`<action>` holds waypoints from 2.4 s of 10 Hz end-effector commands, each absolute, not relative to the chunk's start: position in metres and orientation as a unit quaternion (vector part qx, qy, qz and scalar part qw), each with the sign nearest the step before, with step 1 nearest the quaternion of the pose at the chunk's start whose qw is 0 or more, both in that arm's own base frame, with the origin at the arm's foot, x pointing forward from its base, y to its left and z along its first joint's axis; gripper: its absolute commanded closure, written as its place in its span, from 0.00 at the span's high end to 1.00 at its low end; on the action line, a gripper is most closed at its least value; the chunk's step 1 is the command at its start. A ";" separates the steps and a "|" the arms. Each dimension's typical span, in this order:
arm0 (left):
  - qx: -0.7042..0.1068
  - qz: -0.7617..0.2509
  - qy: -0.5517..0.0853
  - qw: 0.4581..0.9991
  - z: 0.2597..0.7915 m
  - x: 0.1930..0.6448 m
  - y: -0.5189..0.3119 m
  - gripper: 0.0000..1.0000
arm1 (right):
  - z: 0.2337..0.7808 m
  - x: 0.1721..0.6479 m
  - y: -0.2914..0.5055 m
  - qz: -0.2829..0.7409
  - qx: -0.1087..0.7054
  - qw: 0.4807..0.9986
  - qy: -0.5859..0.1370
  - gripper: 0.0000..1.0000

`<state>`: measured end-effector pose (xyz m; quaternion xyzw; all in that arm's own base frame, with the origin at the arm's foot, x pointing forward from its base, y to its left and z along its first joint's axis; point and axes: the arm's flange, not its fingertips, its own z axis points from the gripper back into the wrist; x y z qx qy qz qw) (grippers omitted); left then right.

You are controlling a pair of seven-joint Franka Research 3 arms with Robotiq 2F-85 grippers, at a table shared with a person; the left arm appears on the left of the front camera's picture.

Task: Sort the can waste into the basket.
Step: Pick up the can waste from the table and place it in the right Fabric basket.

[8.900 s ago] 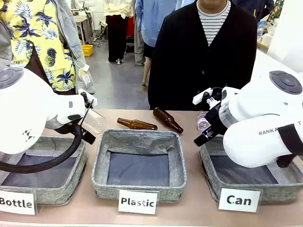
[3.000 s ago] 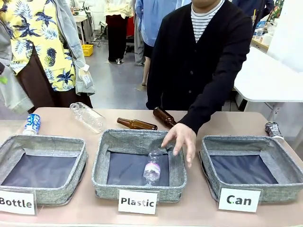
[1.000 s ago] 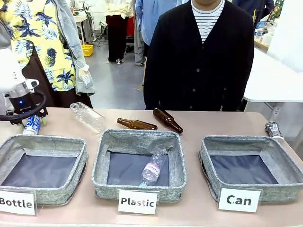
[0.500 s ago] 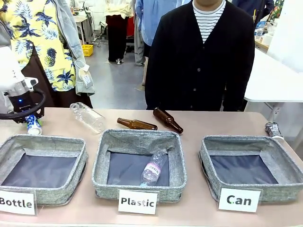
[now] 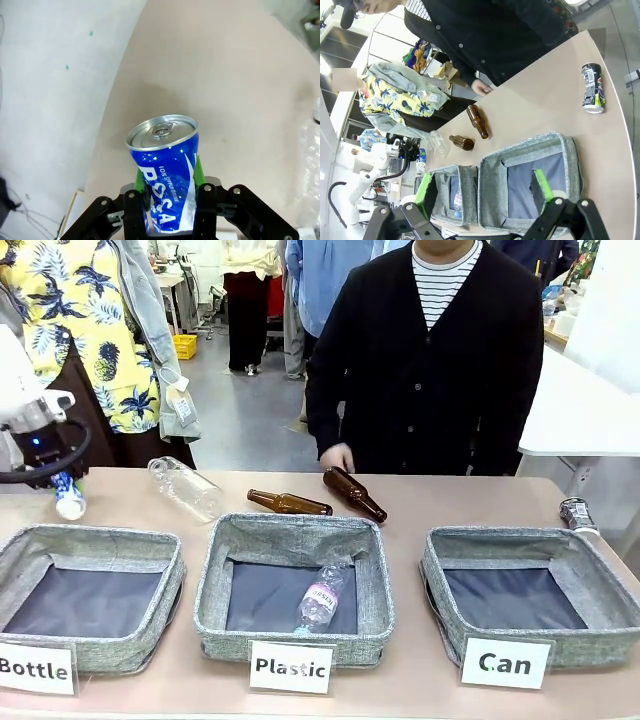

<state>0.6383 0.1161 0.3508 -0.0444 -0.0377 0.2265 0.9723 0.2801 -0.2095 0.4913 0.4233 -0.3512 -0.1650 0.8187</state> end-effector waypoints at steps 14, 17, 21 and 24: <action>-0.070 -0.397 -0.048 0.914 0.510 0.376 0.082 0.25 | 0.491 0.283 -0.211 -0.155 0.426 0.813 -0.366 1.00; -0.030 -0.454 -0.105 0.885 0.529 0.390 0.058 0.40 | 0.491 0.283 -0.211 -0.155 0.426 0.813 -0.366 1.00; 0.031 -0.578 -0.111 0.808 0.566 0.446 -0.081 0.40 | 0.491 0.283 -0.211 -0.155 0.426 0.813 -0.366 1.00; -0.014 -0.627 -0.118 0.770 0.595 0.425 0.005 0.40 | 0.491 0.283 -0.211 -0.155 0.426 0.813 -0.366 1.00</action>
